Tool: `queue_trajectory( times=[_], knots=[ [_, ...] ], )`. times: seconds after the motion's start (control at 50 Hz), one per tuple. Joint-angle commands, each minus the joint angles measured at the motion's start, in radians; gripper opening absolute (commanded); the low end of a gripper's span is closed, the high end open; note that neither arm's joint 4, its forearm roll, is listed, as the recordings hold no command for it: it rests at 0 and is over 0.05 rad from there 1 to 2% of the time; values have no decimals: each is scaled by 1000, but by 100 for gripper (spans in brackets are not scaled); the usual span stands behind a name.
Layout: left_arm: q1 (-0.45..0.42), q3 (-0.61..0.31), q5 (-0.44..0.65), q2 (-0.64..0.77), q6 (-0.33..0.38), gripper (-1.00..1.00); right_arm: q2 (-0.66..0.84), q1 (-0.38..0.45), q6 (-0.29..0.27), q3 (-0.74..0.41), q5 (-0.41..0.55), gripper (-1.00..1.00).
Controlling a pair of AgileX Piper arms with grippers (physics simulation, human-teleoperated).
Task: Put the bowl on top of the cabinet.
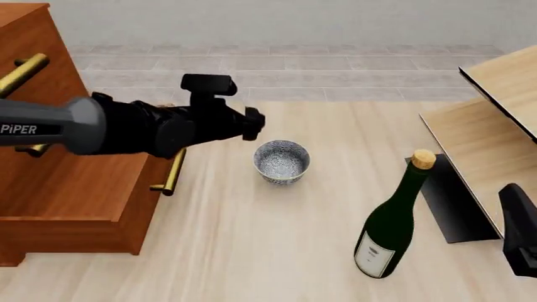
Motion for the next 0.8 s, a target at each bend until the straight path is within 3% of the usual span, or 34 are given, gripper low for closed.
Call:
queue_trajectory(
  times=[0.02,0.8],
  knots=[
    [-2,-2,-26,47,-16,100,0,1,2,2,-2,100],
    [6,13,-140,216,-45,100,0,4,3,-3,6,100]
  ],
)
